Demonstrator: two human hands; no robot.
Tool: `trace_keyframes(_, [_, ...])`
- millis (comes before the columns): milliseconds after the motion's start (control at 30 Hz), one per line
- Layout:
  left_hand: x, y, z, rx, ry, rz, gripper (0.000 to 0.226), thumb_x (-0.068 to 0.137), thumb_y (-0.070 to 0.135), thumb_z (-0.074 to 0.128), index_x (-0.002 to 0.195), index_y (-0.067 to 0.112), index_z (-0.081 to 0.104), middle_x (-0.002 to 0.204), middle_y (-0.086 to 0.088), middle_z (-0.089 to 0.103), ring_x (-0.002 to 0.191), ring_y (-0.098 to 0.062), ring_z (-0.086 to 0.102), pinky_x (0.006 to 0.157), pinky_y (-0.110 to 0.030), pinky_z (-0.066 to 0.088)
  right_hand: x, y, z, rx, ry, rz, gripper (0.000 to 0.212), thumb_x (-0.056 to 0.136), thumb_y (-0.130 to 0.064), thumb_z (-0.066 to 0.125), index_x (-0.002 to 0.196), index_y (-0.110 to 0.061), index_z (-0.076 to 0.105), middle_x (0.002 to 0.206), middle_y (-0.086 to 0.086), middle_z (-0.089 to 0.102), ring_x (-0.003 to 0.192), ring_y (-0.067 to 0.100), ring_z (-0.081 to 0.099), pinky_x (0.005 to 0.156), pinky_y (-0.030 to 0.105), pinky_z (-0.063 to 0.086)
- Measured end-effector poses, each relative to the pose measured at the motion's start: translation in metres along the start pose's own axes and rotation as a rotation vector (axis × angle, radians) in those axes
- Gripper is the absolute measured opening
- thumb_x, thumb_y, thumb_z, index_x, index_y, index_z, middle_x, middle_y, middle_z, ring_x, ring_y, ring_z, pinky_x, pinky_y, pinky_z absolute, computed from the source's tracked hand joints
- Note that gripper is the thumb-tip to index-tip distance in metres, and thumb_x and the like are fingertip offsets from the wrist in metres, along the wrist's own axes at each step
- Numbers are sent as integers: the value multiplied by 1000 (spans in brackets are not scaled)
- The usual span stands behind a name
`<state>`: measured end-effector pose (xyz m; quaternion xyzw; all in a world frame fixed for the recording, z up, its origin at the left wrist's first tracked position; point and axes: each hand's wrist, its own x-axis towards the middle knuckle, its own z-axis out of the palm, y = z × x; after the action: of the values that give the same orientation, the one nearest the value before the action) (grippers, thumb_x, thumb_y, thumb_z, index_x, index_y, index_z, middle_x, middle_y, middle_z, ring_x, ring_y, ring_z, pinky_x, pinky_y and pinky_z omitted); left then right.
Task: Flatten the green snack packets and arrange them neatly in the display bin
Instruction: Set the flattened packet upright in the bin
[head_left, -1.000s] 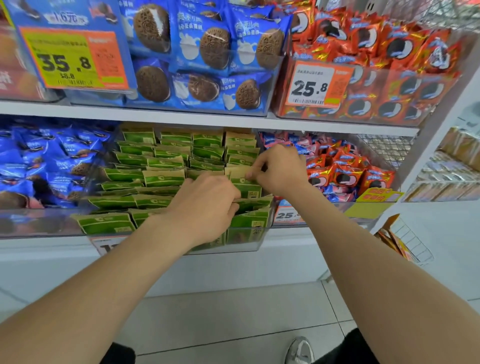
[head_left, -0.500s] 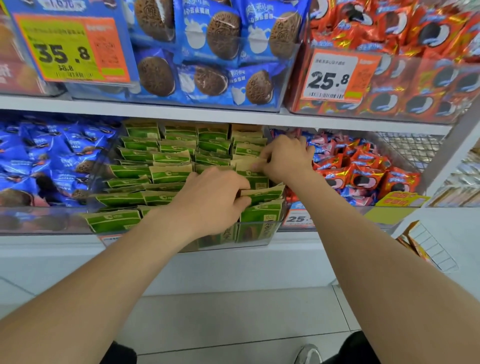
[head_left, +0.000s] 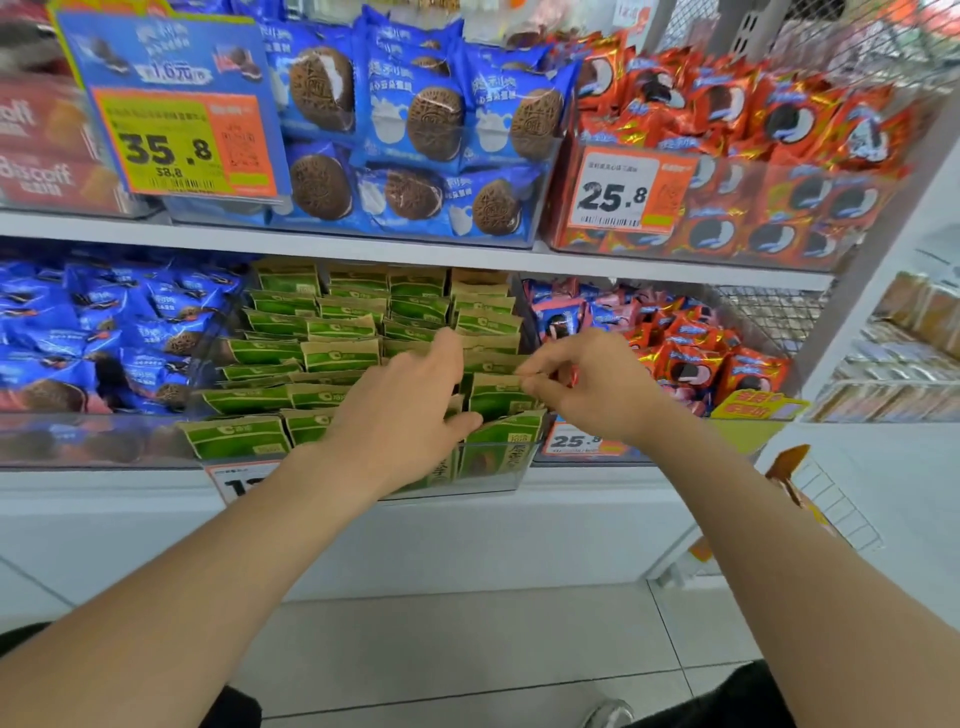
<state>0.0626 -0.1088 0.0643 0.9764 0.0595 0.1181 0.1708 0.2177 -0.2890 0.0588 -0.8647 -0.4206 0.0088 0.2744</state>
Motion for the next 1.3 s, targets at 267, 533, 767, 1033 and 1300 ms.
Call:
trace_keyframes(267, [-2, -5, 8, 18, 77, -23, 36, 96, 50, 71, 111, 26, 50, 110, 6, 57, 97, -14, 56, 78, -29, 46, 1, -17, -6, -48, 285, -29, 9, 105, -11, 62, 110, -13, 68, 80, -17, 60, 73, 0, 57, 64, 15, 40])
trace_keyframes(533, [-12, -6, -2, -135, 292, -20, 9, 103, 21, 65, 109, 26, 62, 105, 11, 63, 101, -11, 60, 93, -35, 54, -23, -64, -20, 89, 951, -257, 17, 108, 0, 50, 117, 0, 63, 103, -2, 62, 86, 14, 54, 77, 18, 38])
trace_keyframes(767, [-36, 17, 0, -912, 360, -100, 20, 112, 30, 53, 118, 21, 69, 106, 5, 76, 103, -12, 72, 94, -38, 57, -49, -93, -6, 192, 699, -199, 25, 103, 1, 57, 121, -11, 68, 67, -23, 52, 57, 0, 52, 58, 9, 31])
trace_keyframes(1033, [-36, 20, 6, -1188, 330, -384, 24, 113, 27, 51, 115, 15, 72, 107, -7, 79, 102, -27, 76, 96, -55, 60, -70, -109, 8, 988, 370, 259, 22, 107, -22, 62, 127, -13, 63, 91, 6, 81, 80, 15, 78, 63, 26, 58])
trace_keyframes(1300, [-36, 22, 9, -1237, 365, -435, 18, 111, 34, 52, 115, 20, 63, 106, -12, 77, 98, -31, 76, 88, -57, 63, -74, -104, 17, 1240, 126, 310, 30, 104, -29, 61, 123, -10, 74, 115, 16, 78, 93, 25, 77, 76, 42, 65])
